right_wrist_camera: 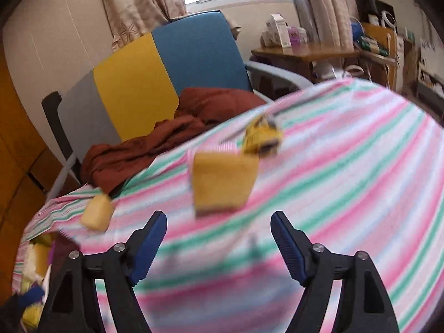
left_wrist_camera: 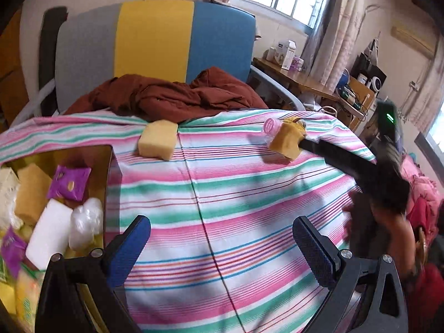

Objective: Organize objects
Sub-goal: 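Grasp the yellow sponge with the right tool while the left tool reaches the pink hair roller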

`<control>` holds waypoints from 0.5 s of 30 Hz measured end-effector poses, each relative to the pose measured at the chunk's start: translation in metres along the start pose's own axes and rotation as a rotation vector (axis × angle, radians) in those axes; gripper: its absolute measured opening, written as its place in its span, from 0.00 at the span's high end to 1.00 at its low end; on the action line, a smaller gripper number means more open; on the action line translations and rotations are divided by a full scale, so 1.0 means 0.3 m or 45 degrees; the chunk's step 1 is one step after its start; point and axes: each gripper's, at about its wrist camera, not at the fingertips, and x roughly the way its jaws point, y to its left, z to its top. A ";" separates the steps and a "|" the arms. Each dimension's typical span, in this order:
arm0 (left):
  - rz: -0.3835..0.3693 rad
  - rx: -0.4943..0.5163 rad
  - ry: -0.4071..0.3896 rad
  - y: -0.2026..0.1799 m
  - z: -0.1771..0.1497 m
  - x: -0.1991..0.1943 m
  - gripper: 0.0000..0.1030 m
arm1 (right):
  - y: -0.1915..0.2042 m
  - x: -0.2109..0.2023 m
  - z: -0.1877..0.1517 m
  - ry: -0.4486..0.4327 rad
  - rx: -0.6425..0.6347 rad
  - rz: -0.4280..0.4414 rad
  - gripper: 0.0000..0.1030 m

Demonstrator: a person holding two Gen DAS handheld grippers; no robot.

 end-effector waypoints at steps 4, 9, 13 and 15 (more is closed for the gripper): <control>0.000 -0.042 0.011 0.029 -0.008 -0.013 0.00 | -0.015 0.115 0.086 0.039 0.002 -0.003 0.23; 0.016 -0.063 0.005 0.057 -0.010 -0.026 0.00 | -0.017 0.217 0.098 0.104 -0.033 -0.028 0.23; 0.011 -0.064 0.014 0.058 -0.003 -0.017 0.00 | -0.046 0.213 0.062 0.071 -0.009 0.034 0.35; 0.006 -0.054 0.012 0.047 0.002 -0.011 0.00 | -0.058 0.188 0.042 0.045 -0.006 0.057 0.38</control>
